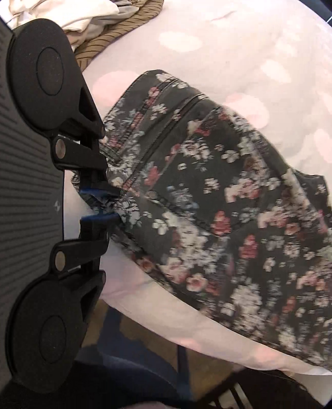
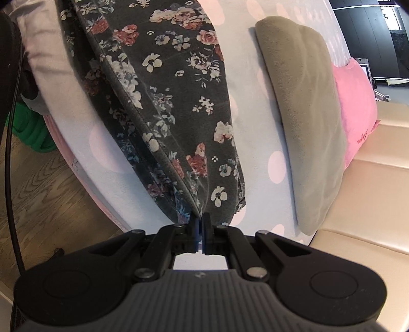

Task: Fold clothes

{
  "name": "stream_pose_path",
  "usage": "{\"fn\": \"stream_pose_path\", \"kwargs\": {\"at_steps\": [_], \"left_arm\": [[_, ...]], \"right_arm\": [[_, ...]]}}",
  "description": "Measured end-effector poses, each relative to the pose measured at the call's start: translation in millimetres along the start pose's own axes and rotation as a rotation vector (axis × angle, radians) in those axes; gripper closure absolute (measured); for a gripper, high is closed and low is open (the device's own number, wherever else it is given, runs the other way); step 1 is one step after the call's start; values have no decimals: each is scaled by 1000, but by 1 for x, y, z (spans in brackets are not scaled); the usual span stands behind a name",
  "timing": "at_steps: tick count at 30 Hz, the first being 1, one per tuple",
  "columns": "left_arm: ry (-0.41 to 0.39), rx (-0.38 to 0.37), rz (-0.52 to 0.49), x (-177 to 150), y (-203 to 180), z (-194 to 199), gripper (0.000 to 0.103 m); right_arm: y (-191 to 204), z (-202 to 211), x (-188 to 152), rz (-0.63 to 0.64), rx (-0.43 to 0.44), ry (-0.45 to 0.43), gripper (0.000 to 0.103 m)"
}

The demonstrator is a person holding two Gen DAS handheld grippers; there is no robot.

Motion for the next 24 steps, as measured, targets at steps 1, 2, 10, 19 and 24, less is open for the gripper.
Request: {"fn": "stream_pose_path", "kwargs": {"at_steps": [1, 2, 10, 19, 24], "left_arm": [[-9, -15, 10, 4, 1, 5, 84], [-36, -34, 26, 10, 3, 11, 81], [-242, -97, 150, 57, 18, 45, 68], [-297, -53, 287, 73, 27, 17, 68], [-284, -77, 334, 76, 19, -4, 68]], "right_arm": [[0, -1, 0, -4, 3, 1, 101], [-1, -1, -1, -8, 5, 2, 101], [6, -7, -7, 4, 34, 27, 101], [6, -18, -36, -94, 33, 116, 85], [-14, -17, -59, -411, 38, 79, 82]]}}
Point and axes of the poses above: each gripper's, at about its wrist camera, not at the fingertips, and z roughly against the way its jaws point, y to its left, x to its top, the point moved 9 cm from there along -z, roughly the way its jaws point, and after that the axes turned 9 degrees about z, right-handed, at the moved point
